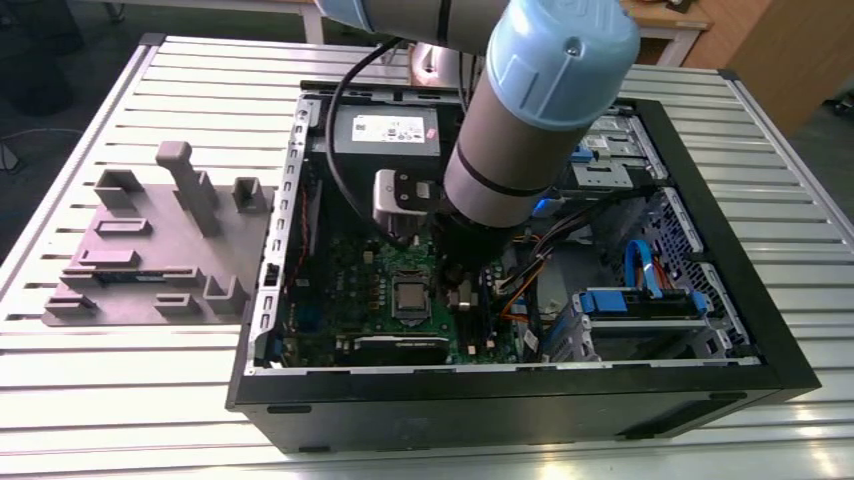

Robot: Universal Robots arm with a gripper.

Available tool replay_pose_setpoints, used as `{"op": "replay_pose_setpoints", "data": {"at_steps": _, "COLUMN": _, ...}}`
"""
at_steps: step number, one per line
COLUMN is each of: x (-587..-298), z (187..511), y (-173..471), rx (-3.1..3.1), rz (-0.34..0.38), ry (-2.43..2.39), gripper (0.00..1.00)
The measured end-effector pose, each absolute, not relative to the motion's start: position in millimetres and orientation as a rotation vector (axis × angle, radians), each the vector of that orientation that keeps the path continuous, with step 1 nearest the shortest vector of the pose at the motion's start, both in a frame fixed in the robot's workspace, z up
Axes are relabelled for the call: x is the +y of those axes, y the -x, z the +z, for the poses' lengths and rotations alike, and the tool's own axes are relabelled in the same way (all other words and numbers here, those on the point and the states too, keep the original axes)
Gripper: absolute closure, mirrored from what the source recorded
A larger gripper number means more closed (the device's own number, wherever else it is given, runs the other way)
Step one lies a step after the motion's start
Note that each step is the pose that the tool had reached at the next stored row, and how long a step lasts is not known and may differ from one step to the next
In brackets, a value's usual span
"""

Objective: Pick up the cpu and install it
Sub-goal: 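Install the first cpu locking lever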

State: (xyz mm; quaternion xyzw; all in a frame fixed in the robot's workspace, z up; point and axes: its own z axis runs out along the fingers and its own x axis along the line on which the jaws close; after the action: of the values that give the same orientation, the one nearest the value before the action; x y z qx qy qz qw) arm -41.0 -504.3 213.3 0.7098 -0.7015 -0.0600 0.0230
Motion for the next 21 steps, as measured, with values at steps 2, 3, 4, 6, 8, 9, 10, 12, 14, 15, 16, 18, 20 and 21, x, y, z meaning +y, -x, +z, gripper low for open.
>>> {"op": "replay_pose_setpoints", "data": {"at_steps": 2, "x": -504, "z": 211, "y": 41, "rx": -2.165, "rz": -0.185, "ry": -2.205, "gripper": 0.89}}
{"op": "replay_pose_setpoints", "data": {"at_steps": 3, "x": -504, "z": 210, "y": 41, "rx": -2.162, "rz": -0.183, "ry": -2.206, "gripper": 0.89}}
{"op": "replay_pose_setpoints", "data": {"at_steps": 4, "x": -504, "z": 209, "y": 42, "rx": -2.158, "rz": -0.178, "ry": -2.206, "gripper": 0.89}}
{"op": "replay_pose_setpoints", "data": {"at_steps": 6, "x": -504, "z": 208, "y": 42, "rx": -2.149, "rz": -0.165, "ry": -2.204, "gripper": 0.89}}
{"op": "replay_pose_setpoints", "data": {"at_steps": 8, "x": -504, "z": 206, "y": 42, "rx": -2.142, "rz": -0.157, "ry": -2.205, "gripper": 0.89}}
{"op": "replay_pose_setpoints", "data": {"at_steps": 9, "x": -504, "z": 205, "y": 42, "rx": -2.138, "rz": -0.156, "ry": -2.207, "gripper": 0.89}}
{"op": "replay_pose_setpoints", "data": {"at_steps": 10, "x": -505, "z": 204, "y": 42, "rx": -2.135, "rz": -0.155, "ry": -2.211, "gripper": 0.89}}
{"op": "replay_pose_setpoints", "data": {"at_steps": 12, "x": -504, "z": 201, "y": 42, "rx": -2.123, "rz": -0.154, "ry": -2.222, "gripper": 0.89}}
{"op": "replay_pose_setpoints", "data": {"at_steps": 14, "x": -505, "z": 200, "y": 42, "rx": -2.107, "rz": -0.152, "ry": -2.237, "gripper": 0.89}}
{"op": "replay_pose_setpoints", "data": {"at_steps": 15, "x": -505, "z": 199, "y": 42, "rx": -2.101, "rz": -0.151, "ry": -2.243, "gripper": 0.89}}
{"op": "replay_pose_setpoints", "data": {"at_steps": 16, "x": -505, "z": 197, "y": 42, "rx": -2.097, "rz": -0.150, "ry": -2.248, "gripper": 0.89}}
{"op": "replay_pose_setpoints", "data": {"at_steps": 18, "x": -505, "z": 195, "y": 42, "rx": -2.090, "rz": -0.149, "ry": -2.253, "gripper": 0.89}}
{"op": "replay_pose_setpoints", "data": {"at_steps": 20, "x": -505, "z": 194, "y": 42, "rx": -2.086, "rz": -0.149, "ry": -2.257, "gripper": 0.89}}
{"op": "replay_pose_setpoints", "data": {"at_steps": 21, "x": -505, "z": 193, "y": 42, "rx": -2.083, "rz": -0.149, "ry": -2.259, "gripper": 0.89}}
